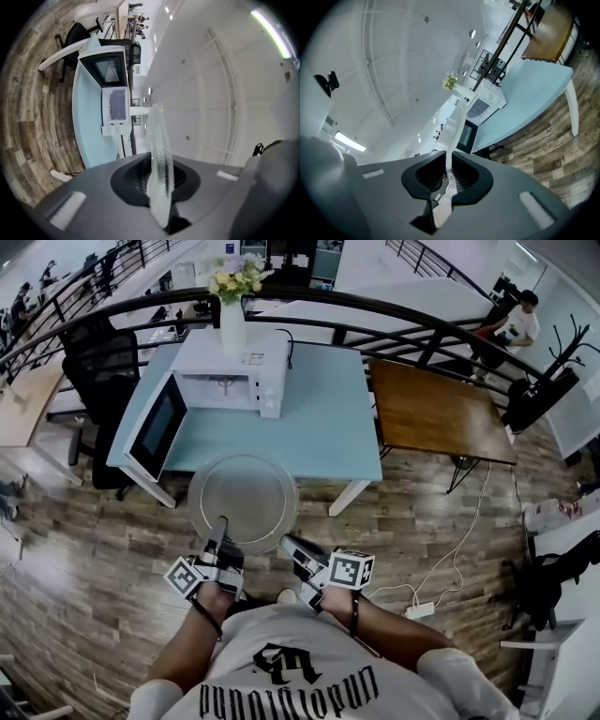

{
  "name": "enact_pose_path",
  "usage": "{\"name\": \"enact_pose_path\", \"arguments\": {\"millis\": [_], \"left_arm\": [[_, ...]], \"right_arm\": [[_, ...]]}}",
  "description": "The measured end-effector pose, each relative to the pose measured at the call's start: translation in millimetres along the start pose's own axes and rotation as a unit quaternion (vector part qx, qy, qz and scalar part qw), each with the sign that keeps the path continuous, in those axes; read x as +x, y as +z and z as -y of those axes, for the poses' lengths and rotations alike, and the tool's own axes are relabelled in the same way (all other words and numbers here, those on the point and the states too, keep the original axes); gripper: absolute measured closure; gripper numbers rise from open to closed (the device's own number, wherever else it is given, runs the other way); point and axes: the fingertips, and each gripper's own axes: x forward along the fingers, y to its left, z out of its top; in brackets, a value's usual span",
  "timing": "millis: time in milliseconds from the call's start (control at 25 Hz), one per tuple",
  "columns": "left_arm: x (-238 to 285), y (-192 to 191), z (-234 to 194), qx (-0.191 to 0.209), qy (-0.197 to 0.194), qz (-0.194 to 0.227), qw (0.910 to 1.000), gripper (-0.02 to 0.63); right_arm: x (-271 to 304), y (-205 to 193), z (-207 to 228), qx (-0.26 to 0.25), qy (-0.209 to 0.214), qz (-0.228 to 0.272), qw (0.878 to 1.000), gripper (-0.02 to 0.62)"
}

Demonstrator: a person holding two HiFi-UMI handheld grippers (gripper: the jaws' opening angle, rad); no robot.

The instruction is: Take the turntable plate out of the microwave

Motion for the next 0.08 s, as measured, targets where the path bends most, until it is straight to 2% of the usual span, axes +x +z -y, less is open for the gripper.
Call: {"name": "enact_pose_path", "arguments": {"millis": [80], "left_arm": [[-2.1, 1.5, -0.5, 0.005, -0.001, -0.001, 1.0, 0.526]], "right_arm": [[0.3, -1.8, -1.6, 0.0, 0.0, 0.001, 1.0, 0.555]]}}
